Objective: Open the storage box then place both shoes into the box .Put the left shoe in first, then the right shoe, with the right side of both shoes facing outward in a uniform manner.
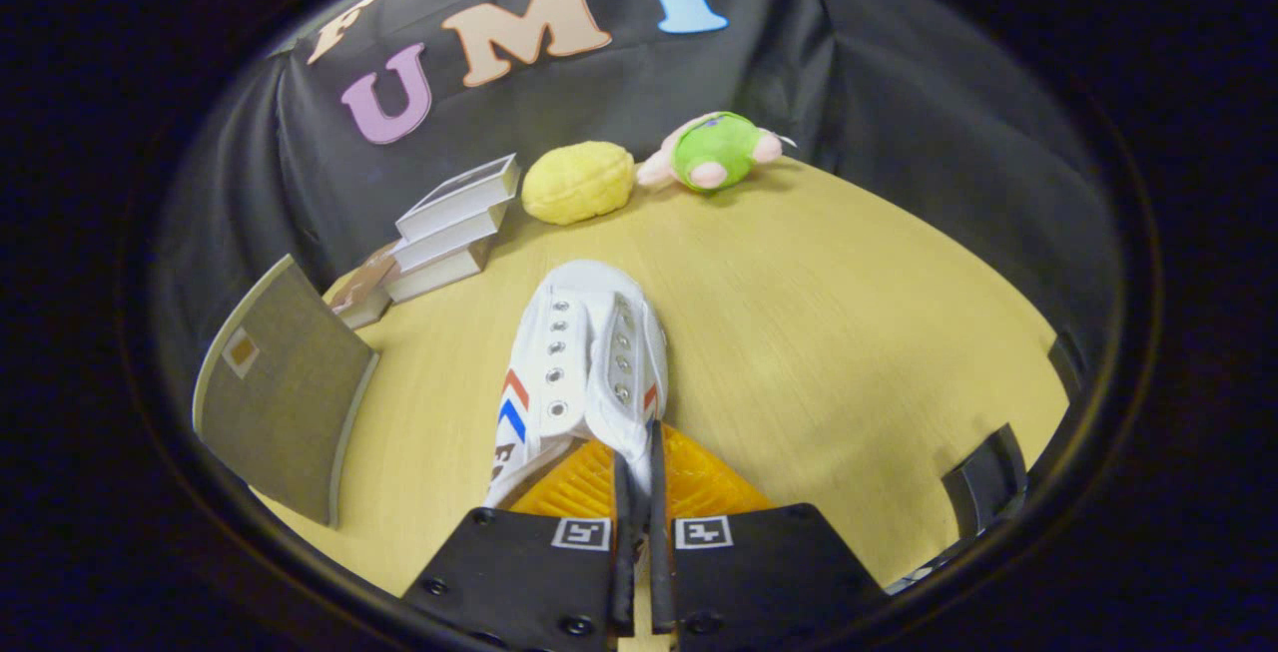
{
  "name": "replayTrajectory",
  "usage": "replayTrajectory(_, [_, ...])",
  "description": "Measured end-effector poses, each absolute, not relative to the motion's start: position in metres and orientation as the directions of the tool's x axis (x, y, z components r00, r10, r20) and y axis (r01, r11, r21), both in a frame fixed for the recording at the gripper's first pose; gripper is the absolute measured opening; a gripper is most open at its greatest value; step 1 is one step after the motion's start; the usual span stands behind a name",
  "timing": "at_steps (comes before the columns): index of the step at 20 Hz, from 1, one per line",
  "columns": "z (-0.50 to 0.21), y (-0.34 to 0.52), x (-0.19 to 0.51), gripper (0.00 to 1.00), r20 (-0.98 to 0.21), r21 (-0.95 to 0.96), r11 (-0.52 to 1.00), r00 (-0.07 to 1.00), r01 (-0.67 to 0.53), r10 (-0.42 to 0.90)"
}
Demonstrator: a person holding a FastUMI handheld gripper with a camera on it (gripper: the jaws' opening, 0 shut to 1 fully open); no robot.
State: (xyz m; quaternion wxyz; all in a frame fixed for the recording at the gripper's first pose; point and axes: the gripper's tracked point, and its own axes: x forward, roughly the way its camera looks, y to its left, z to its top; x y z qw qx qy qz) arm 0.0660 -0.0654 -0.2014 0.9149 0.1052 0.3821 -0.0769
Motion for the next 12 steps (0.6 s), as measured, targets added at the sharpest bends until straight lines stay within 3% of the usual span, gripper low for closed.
replayTrajectory(6, [-0.2017,-0.0672,0.0682,0.10,-0.671,0.442,0.848,0.735,0.291,0.097])
replayTrajectory(12, [-0.1928,-0.0620,0.0660,0.07,-0.610,0.628,0.706,0.771,0.326,0.186])
